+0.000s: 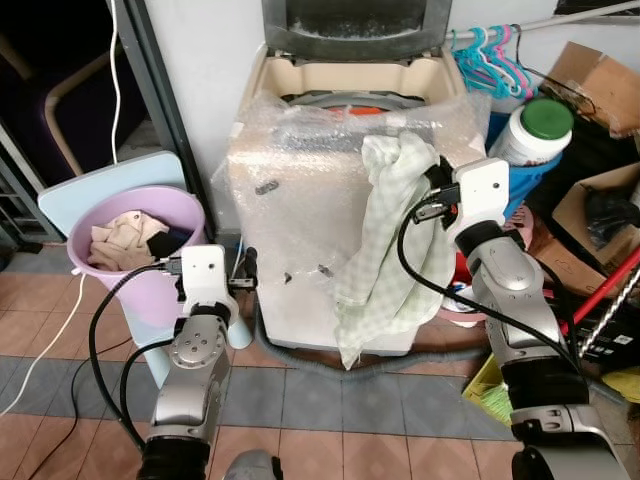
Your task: Clothes washing
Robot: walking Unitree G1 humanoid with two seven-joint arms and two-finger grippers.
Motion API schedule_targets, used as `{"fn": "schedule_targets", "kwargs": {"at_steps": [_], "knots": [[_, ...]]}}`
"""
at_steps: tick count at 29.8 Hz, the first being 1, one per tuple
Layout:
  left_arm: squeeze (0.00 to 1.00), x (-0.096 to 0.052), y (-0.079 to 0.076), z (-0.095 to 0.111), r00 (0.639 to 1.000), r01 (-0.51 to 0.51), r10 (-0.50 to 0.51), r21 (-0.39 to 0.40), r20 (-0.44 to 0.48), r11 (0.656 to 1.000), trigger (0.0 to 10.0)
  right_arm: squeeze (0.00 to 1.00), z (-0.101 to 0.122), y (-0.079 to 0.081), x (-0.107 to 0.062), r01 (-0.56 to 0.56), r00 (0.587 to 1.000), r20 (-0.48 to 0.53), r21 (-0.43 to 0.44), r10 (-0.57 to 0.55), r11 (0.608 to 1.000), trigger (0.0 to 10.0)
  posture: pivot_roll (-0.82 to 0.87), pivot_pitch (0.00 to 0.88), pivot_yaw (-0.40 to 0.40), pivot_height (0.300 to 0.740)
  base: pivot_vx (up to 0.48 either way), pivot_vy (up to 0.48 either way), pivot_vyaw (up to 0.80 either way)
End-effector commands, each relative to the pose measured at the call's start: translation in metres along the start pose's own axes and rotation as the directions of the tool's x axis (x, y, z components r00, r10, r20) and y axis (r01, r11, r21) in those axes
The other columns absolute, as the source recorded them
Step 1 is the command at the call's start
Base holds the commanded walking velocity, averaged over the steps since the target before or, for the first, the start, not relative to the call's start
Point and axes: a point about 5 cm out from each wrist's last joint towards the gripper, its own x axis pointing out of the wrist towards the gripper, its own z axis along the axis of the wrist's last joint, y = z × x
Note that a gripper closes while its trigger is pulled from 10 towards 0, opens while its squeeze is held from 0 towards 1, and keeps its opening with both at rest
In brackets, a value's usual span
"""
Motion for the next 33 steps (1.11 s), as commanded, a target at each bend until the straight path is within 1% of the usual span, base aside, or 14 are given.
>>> {"fn": "schedule_targets", "kwargs": {"at_steps": [1,4,10,14,17,20,21,23,26,27,28,29,30,33], "knots": [[0.00,0.001,-0.004,0.001,1.000,0.006,-0.006,0.003,0.003,1.000,10.0,0.00,0.007,-0.013,0.001,0.025,0.999,0.035,-0.014,-0.024,1.000,10.0,-0.02,0.000,-0.003,0.740,0.281,0.390,0.49],[0.00,0.000,-0.003,0.001,1.000,0.008,-0.008,0.005,0.003,1.000,10.0,0.00,0.012,-0.015,0.005,0.032,0.998,0.048,-0.021,-0.031,0.999,10.0,-0.01,0.000,-0.004,0.740,0.341,0.336,0.45],[0.00,0.000,-0.004,0.001,1.000,0.020,-0.020,0.007,0.001,1.000,10.0,0.00,0.017,-0.024,0.012,0.065,0.996,0.060,-0.037,-0.062,0.997,10.0,-0.01,0.000,-0.004,0.740,0.471,0.000,0.07],[0.00,0.000,-0.006,0.002,1.000,0.030,-0.030,0.004,0.002,1.000,10.0,0.00,0.027,-0.043,0.024,0.119,0.991,0.075,-0.059,-0.114,0.991,10.0,-0.01,0.000,-0.006,0.740,0.480,0.000,0.00],[0.00,0.000,-0.008,0.001,0.999,0.035,-0.035,0.001,-0.001,0.999,10.0,0.00,0.046,-0.063,0.037,0.166,0.981,0.116,-0.087,-0.155,0.982,10.0,-0.01,0.000,-0.007,0.740,0.480,0.000,0.00],[0.00,0.000,-0.010,0.001,0.999,0.038,-0.038,0.002,-0.001,0.999,10.0,0.00,0.054,-0.069,0.042,0.179,0.977,0.134,-0.102,-0.165,0.979,10.0,-0.01,0.000,-0.009,0.740,0.480,0.000,0.00],[0.00,-0.001,-0.011,0.001,0.999,0.044,-0.044,0.003,0.000,0.999,10.0,0.00,0.068,-0.079,0.050,0.196,0.971,0.162,-0.119,-0.176,0.973,10.0,-0.01,0.000,-0.012,0.740,0.480,0.000,0.00],[0.00,-0.001,-0.012,0.001,0.999,0.047,-0.047,0.005,0.000,0.999,10.0,0.00,0.075,-0.084,0.053,0.205,0.968,0.174,-0.127,-0.182,0.970,10.0,-0.01,0.000,-0.013,0.740,0.480,0.000,0.00],[0.00,-0.002,-0.014,0.001,0.998,0.059,-0.059,-0.015,-0.003,0.998,10.0,0.00,0.113,-0.108,0.063,0.300,0.935,0.251,-0.179,-0.252,0.937,10.0,0.00,0.000,-0.024,0.740,0.480,0.000,0.00],[0.00,-0.002,-0.014,0.001,0.998,0.059,-0.059,-0.015,-0.003,0.998,10.0,0.00,0.113,-0.108,0.063,0.300,0.935,0.251,-0.179,-0.252,0.937,10.0,0.00,0.000,-0.024,0.740,0.480,0.000,0.00],[0.00,-0.003,-0.013,0.001,0.998,0.056,-0.056,-0.016,-0.003,0.998,10.0,0.00,0.137,-0.126,0.063,0.386,0.894,0.311,-0.171,-0.322,0.906,10.0,0.01,0.000,-0.026,0.740,0.412,0.000,0.00],[0.00,-0.003,-0.013,0.001,0.998,0.055,-0.055,-0.020,-0.002,0.998,10.0,0.00,0.141,-0.130,0.062,0.400,0.886,0.321,-0.162,-0.335,0.902,10.0,0.01,0.000,-0.026,0.740,0.412,0.000,0.00],[0.00,-0.004,-0.013,0.000,0.999,0.047,-0.047,-0.029,-0.003,0.998,10.0,0.00,0.155,-0.139,0.060,0.443,0.855,0.365,-0.141,-0.369,0.886,10.0,0.01,0.000,-0.028,0.740,0.000,0.000,0.00],[0.00,-0.004,-0.013,0.000,0.999,0.049,-0.049,-0.033,0.001,0.998,10.0,0.00,0.167,-0.143,0.057,0.453,0.829,0.417,-0.109,-0.373,0.885,10.0,0.01,0.000,-0.028,0.740,0.000,0.000,0.00]]}}
